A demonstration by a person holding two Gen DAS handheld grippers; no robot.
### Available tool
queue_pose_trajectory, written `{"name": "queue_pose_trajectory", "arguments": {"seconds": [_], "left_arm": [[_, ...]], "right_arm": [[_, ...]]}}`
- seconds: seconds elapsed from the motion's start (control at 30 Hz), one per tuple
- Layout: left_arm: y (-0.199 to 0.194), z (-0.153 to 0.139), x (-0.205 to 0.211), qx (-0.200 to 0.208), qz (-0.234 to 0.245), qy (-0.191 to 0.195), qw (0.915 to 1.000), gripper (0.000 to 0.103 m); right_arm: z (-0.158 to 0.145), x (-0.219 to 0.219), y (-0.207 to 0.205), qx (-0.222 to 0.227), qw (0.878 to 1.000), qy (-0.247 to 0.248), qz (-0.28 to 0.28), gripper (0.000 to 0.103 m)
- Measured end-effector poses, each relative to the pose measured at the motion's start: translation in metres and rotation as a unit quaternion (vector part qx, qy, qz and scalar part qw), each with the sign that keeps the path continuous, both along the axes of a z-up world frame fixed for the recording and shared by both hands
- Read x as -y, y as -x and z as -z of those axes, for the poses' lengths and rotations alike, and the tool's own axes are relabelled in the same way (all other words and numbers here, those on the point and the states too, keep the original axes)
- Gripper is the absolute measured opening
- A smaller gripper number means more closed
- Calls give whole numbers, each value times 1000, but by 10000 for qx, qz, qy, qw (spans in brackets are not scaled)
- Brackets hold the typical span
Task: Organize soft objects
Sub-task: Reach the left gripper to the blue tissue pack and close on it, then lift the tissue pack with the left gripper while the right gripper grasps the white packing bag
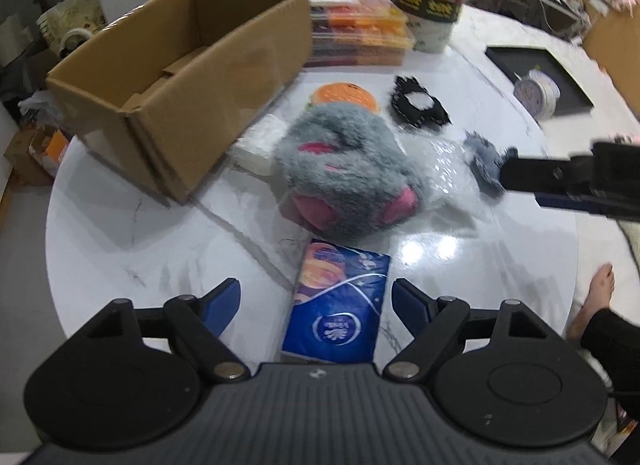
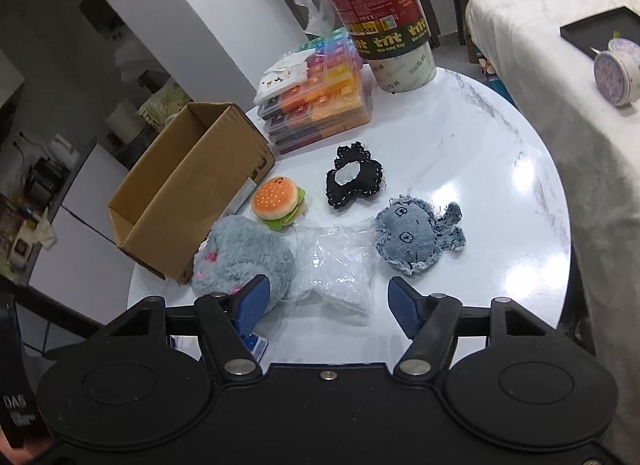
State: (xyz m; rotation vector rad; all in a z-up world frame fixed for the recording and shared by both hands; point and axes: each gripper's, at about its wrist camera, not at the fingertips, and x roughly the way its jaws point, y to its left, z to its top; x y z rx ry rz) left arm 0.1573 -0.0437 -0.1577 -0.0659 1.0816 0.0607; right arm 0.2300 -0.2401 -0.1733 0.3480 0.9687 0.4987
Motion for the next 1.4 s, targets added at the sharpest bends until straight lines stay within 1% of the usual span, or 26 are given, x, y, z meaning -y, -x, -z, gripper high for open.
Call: {"name": "queue_pose_trajectory", "arguments": {"seconds": [0.1,0.2,0.23,0.27,0.3,0.37,0.47,0.53,0.6,0.77,0.9,1.03,1.23,1.4], "left_arm": [[-4,7,10,-91,162,-184,9997,83],[-8,15,13,-186,127,-231,9995,82],[-8,17,14,-187,90,-270,9994,80],[-9,19,14,-206,92,-289,9993,76],[-9,22,15,-247,118,-278,9992,74],[-8,22,14,-191,116,-188,9996,71],[-8,19,14,-122,107,-178,9997,52],[-10,18,14,-170,50,-206,9996,52],[-9,14,12,-105,9,-151,9998,51],[-4,4,9,27,-30,-155,9999,51],[1,-1,-1,79,-156,-122,9998,51],[5,-7,-12,150,-263,-99,9995,51],[11,-15,-28,249,-392,-59,9989,51],[14,-20,-42,336,-540,-58,9980,51]], "right_arm": [[1,1,0,45,9999,70,89,65],[3,1,-1,57,9998,136,138,65],[4,1,-1,60,9997,178,149,65],[5,1,-2,49,9996,208,164,65],[7,1,-3,22,9996,214,186,65],[11,1,-4,-49,9995,198,230,65],[14,-2,-5,-103,9994,233,251,65],[15,-3,-6,-133,9994,181,266,65],[14,-4,-7,-121,9994,149,300,65],[12,-3,-8,-113,9993,10,366,66],[13,-7,-10,-128,9988,-101,461,73],[17,-13,-14,-196,9982,-183,527,73],[20,-25,-20,-156,9977,-112,649,73],[29,-38,-22,-203,9980,152,580,73]]}}
